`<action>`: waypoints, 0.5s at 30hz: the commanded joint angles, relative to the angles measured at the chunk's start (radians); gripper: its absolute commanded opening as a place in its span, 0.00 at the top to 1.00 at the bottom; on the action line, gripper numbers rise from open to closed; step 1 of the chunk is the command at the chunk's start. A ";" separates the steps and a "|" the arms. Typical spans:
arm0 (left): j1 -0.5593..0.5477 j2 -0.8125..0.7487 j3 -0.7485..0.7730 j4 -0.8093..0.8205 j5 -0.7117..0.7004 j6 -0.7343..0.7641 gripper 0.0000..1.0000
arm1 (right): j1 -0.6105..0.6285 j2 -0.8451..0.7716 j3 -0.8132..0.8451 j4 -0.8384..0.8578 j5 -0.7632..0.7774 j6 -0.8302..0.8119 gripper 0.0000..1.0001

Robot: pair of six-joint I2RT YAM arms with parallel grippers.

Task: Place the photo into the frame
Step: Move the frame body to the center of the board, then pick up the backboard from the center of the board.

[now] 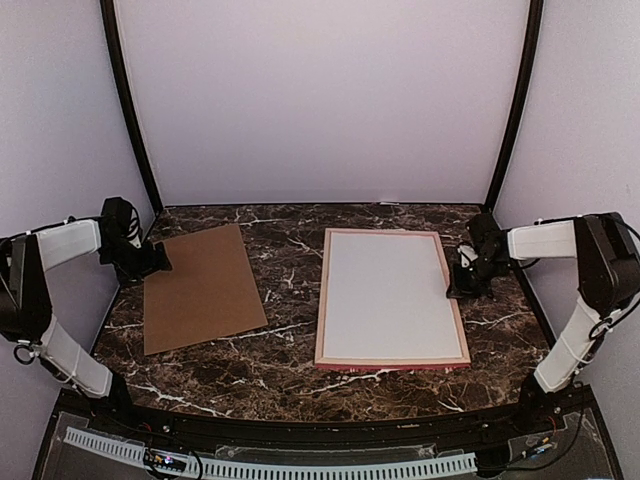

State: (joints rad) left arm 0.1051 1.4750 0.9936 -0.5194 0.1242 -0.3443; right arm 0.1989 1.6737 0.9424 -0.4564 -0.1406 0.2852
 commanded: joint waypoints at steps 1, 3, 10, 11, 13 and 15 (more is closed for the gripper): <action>0.022 0.035 0.012 0.003 0.027 0.038 0.03 | -0.012 -0.035 0.011 -0.029 0.032 -0.007 0.70; 0.026 0.056 0.023 -0.001 0.032 0.047 0.03 | -0.010 -0.045 0.029 -0.032 0.044 -0.013 0.58; 0.064 0.124 0.050 -0.011 0.071 0.081 0.04 | 0.057 -0.124 0.092 -0.049 0.098 -0.014 0.35; 0.071 0.130 0.059 -0.014 0.076 0.085 0.04 | 0.080 -0.132 0.102 -0.046 0.099 -0.009 0.33; 0.081 0.145 0.075 -0.023 0.075 0.095 0.04 | 0.137 -0.135 0.123 -0.034 0.089 0.004 0.31; 0.091 0.166 0.091 -0.033 0.075 0.107 0.04 | 0.195 -0.119 0.150 -0.014 0.056 0.021 0.28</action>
State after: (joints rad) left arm 0.1749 1.6192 1.0359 -0.5247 0.1783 -0.2768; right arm 0.3000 1.5585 1.0382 -0.5014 -0.0597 0.2779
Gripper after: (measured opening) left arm 0.956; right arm 0.701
